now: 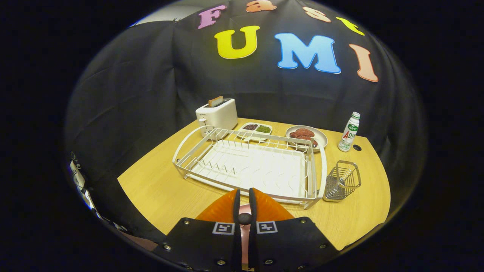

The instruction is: Take the plate from the dish rack, then take the spoon from the basket and place it into the plate.

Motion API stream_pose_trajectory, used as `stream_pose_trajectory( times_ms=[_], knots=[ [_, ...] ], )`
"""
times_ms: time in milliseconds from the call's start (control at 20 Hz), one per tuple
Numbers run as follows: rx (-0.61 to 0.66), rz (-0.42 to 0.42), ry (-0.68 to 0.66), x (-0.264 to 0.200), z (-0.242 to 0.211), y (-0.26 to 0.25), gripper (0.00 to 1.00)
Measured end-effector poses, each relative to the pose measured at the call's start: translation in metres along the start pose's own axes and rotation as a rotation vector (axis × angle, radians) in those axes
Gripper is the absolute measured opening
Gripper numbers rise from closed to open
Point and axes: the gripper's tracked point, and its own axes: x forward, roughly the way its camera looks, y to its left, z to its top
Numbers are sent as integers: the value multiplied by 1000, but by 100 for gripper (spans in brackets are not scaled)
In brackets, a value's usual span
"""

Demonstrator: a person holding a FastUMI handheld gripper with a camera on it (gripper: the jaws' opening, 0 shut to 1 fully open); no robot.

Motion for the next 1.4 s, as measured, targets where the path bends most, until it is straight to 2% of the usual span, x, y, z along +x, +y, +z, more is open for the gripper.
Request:
stream_pose_trajectory(
  times_ms=[250,650,950,1100,1400],
  knots=[
    [-18,10,16,1,-4,-4,13],
    [-22,-11,-41,-15,18,-22,15],
    [-21,-134,-193,-46,60,-61,15],
    [7,-162,-240,-61,73,-78,14],
    [98,-283,-371,-111,95,-137,15]
  ],
)
